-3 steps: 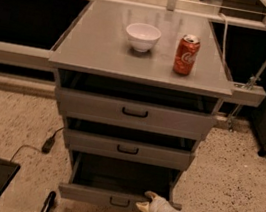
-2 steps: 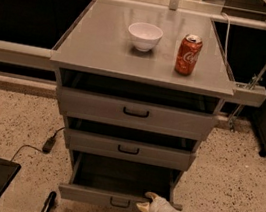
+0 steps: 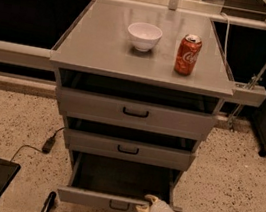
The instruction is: Open bottom drawer
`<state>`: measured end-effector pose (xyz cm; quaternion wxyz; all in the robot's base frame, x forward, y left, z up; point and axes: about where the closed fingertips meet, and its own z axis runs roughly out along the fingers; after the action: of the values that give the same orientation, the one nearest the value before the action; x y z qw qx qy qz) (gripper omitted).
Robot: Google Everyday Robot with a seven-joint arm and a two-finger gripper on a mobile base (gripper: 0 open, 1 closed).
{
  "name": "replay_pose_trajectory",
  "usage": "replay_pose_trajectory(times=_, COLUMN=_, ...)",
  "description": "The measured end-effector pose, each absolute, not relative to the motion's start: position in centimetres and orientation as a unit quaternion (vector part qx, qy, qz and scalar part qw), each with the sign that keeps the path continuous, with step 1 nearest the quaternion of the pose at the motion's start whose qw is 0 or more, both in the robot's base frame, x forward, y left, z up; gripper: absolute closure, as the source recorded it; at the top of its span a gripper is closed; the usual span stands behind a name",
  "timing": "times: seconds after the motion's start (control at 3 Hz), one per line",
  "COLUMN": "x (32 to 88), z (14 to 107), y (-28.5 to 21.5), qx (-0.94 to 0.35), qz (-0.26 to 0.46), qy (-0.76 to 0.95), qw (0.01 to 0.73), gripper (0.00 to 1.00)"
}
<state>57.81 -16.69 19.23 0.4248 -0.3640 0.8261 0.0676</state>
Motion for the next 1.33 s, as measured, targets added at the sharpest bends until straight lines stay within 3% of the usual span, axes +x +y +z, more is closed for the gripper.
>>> replay_pose_trajectory(times=1.33, x=55.2, z=19.3, y=-15.9, qx=-0.367, qz=0.083, qy=0.821, qw=0.429, gripper=1.0)
